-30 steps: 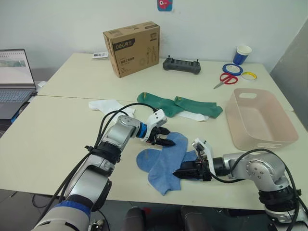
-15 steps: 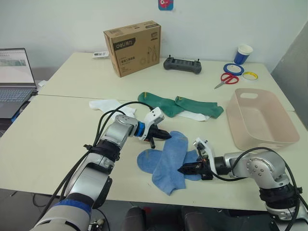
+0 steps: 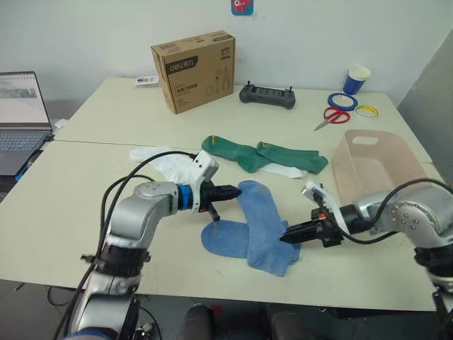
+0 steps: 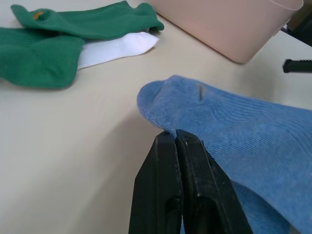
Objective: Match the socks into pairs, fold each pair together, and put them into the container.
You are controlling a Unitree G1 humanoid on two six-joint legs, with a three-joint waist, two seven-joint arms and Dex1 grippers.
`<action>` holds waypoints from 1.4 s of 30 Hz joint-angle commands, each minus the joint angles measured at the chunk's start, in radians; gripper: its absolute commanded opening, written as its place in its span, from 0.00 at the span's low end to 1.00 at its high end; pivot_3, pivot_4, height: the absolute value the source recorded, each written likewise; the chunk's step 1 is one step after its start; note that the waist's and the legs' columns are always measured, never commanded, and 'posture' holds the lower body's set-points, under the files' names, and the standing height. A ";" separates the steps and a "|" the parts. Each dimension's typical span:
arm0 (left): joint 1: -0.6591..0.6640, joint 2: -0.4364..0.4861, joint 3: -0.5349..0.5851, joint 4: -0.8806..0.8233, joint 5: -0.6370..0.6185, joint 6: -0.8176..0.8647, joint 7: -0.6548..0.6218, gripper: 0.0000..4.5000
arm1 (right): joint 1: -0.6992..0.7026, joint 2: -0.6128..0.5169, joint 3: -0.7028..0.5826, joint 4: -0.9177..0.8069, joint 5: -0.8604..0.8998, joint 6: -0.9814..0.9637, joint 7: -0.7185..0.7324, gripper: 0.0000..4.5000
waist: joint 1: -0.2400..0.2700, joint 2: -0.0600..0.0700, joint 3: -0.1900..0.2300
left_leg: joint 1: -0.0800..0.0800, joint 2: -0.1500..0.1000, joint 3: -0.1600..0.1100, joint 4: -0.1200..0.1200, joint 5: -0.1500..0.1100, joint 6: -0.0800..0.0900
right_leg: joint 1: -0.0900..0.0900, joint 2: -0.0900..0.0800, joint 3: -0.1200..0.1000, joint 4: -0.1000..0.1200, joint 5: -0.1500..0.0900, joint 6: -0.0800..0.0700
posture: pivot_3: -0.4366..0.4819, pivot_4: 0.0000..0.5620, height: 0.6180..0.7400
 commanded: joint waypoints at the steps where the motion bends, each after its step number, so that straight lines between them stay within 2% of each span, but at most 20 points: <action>1: 0.104 -0.037 0.043 -0.219 -0.063 0.079 0.112 0.01 | -0.081 0.004 0.121 0.115 -0.120 -0.150 0.152 0.00 | -0.006 0.000 0.000 | 0.000 0.000 0.000 0.000 0.000 0.000 | 0.000 0.000 0.001 0.000 0.000 0.000 | 0.48 0.27 1.00; 4: 0.201 -0.091 0.066 -0.301 -0.050 0.068 0.233 0.01 | -0.148 0.058 0.210 0.250 -0.224 -0.249 0.220 0.00 | -0.010 0.000 0.000 | 0.001 0.000 0.001 0.000 0.000 0.000 | 0.000 0.000 0.001 0.000 0.000 0.000 | 0.48 0.27 1.00; 9: 0.285 -0.072 0.053 -0.311 -0.025 0.006 0.299 0.01 | -0.199 0.139 0.231 0.362 -0.318 -0.330 0.247 0.00 | -0.011 0.000 0.000 | 0.001 0.000 0.000 0.000 0.000 0.000 | 0.000 0.000 0.000 0.001 0.003 -0.004 | 0.48 0.27 1.00; 10: 0.289 -0.074 0.058 -0.307 -0.034 0.001 0.306 0.00 | -0.201 0.139 0.221 0.364 -0.321 -0.331 0.255 0.10 | -0.009 0.000 0.000 | 0.001 0.000 0.000 0.000 0.000 0.000 | 0.000 0.000 0.000 0.001 0.003 -0.004 | 0.48 0.27 1.00; 11: 0.292 -0.074 0.061 -0.303 -0.043 -0.003 0.311 0.00 | -0.202 0.139 0.214 0.366 -0.325 -0.331 0.263 0.13 | -0.005 0.000 0.000 | 0.001 -0.001 0.000 0.000 0.000 0.000 | 0.000 -0.001 0.001 0.001 0.003 -0.005 | 0.48 0.27 1.00; 13: 0.290 -0.064 0.059 -0.299 -0.054 -0.010 0.311 0.00 | -0.197 0.134 0.196 0.362 -0.326 -0.327 0.269 0.28 | -0.001 0.000 0.000 | 0.001 -0.001 0.001 0.000 0.000 0.000 | 0.000 -0.002 0.001 0.000 0.003 -0.005 | 0.48 0.27 1.00; 17: 0.286 -0.023 0.105 -0.279 -0.095 0.018 0.297 0.20 | -0.148 0.098 0.063 0.295 -0.294 -0.296 0.209 0.60 | 0.004 0.000 0.000 | 0.001 -0.002 0.001 0.000 0.000 0.000 | 0.000 -0.002 0.001 0.000 0.003 -0.005 | 0.48 0.27 1.00; 20: 0.290 0.063 0.167 -0.270 -0.183 0.085 0.226 0.41 | -0.052 0.059 -0.059 0.170 -0.256 -0.285 0.161 0.61 | 0.008 0.000 0.000 | 0.001 -0.001 0.001 0.000 0.000 0.000 | 0.000 -0.002 0.000 0.000 0.003 -0.005 | 0.48 0.27 1.00; 23: 0.280 0.187 0.197 -0.199 -0.217 0.079 0.138 0.41 | 0.121 0.041 -0.168 0.018 -0.269 -0.346 0.070 0.61 | 0.010 0.000 0.000 | 0.001 -0.001 0.000 -0.001 0.000 0.000 | 0.000 -0.001 -0.001 0.000 0.002 -0.004 | 0.48 0.27 1.00; 27: 0.186 0.271 0.143 -0.044 -0.168 -0.039 0.062 0.41 | 0.306 0.071 -0.277 -0.156 -0.230 -0.304 -0.055 0.61 | 0.010 0.000 0.000 | 0.001 -0.001 0.001 -0.001 0.000 0.000 | 0.000 -0.001 -0.001 0.000 0.000 -0.001 | 0.48 0.27 1.00; 30: 0.095 0.269 0.068 0.079 -0.117 -0.132 0.021 0.41 | 0.375 0.102 -0.313 -0.237 -0.218 -0.270 -0.138 0.61 | 0.010 0.000 0.000 | 0.001 -0.002 0.002 0.000 0.000 -0.001 | 0.000 -0.002 0.001 0.000 0.001 0.000 | 0.48 0.27 1.00; 34: -0.057 0.206 -0.062 0.277 -0.026 -0.263 -0.029 0.41 | 0.430 0.161 -0.328 -0.290 -0.223 -0.247 -0.258 0.61 | 0.010 0.000 0.000 | 0.001 -0.002 0.003 0.000 0.000 -0.001 | 0.000 -0.002 0.001 0.000 0.001 0.001 | 0.48 0.27 1.00; 37: -0.113 0.184 -0.136 0.374 0.041 -0.361 -0.071 0.41 | 0.448 0.180 -0.316 -0.318 -0.218 -0.240 -0.298 0.61 | 0.007 0.000 0.000 | 0.001 -0.002 0.003 -0.001 0.000 -0.001 | 0.000 -0.001 0.002 0.000 0.002 -0.002 | 0.48 0.27 1.00; 42: -0.170 0.133 -0.193 0.465 0.090 -0.442 -0.120 0.41 | 0.479 0.172 -0.288 -0.358 -0.214 -0.253 -0.318 0.61 | 0.009 0.000 0.000 | 0.000 0.000 0.001 -0.001 0.000 -0.001 | 0.000 0.001 0.001 0.000 0.003 -0.004 | 0.48 0.27 1.00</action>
